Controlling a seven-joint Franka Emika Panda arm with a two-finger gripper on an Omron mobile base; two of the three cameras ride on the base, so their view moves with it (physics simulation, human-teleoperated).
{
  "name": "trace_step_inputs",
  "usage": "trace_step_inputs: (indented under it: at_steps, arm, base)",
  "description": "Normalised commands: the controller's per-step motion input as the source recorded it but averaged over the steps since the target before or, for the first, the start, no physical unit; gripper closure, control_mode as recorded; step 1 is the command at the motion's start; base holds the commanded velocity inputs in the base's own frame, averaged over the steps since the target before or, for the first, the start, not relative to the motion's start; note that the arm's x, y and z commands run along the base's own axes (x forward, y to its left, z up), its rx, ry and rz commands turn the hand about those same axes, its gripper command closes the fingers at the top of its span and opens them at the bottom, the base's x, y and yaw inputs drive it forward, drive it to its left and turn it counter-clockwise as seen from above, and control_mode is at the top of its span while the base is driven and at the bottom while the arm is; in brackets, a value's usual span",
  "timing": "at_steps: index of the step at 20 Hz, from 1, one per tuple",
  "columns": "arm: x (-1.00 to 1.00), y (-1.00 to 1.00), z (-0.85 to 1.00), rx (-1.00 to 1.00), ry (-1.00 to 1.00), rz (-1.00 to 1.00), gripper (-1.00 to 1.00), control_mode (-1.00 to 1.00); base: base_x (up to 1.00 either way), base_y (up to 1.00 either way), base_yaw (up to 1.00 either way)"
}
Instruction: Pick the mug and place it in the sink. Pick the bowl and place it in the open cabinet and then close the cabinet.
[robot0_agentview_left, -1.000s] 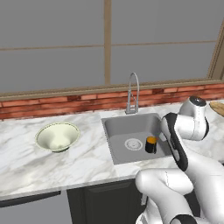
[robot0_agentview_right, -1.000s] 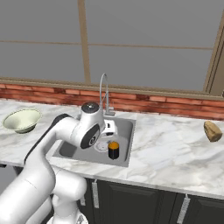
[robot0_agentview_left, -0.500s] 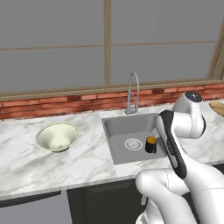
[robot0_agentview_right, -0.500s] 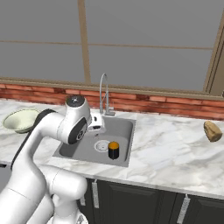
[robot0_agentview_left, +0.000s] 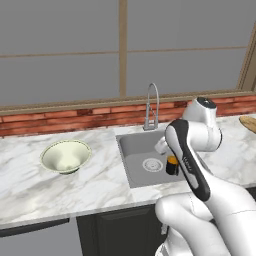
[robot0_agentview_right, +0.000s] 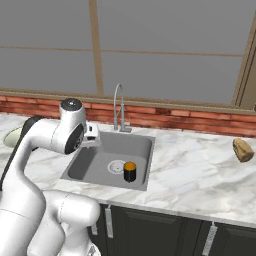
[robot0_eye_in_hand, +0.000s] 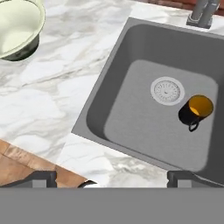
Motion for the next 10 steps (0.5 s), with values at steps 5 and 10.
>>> trace_step_inputs:
  at_steps: [5,10]
  arm:
    - [0.00,0.80,0.10,0.12,0.09,0.06,-1.00,-1.00]
    - [0.00,0.76,0.06,0.10,0.08,0.04,-1.00,-1.00]
  base:
    - [0.00,0.00,0.00]
    - [0.00,0.00,0.00]
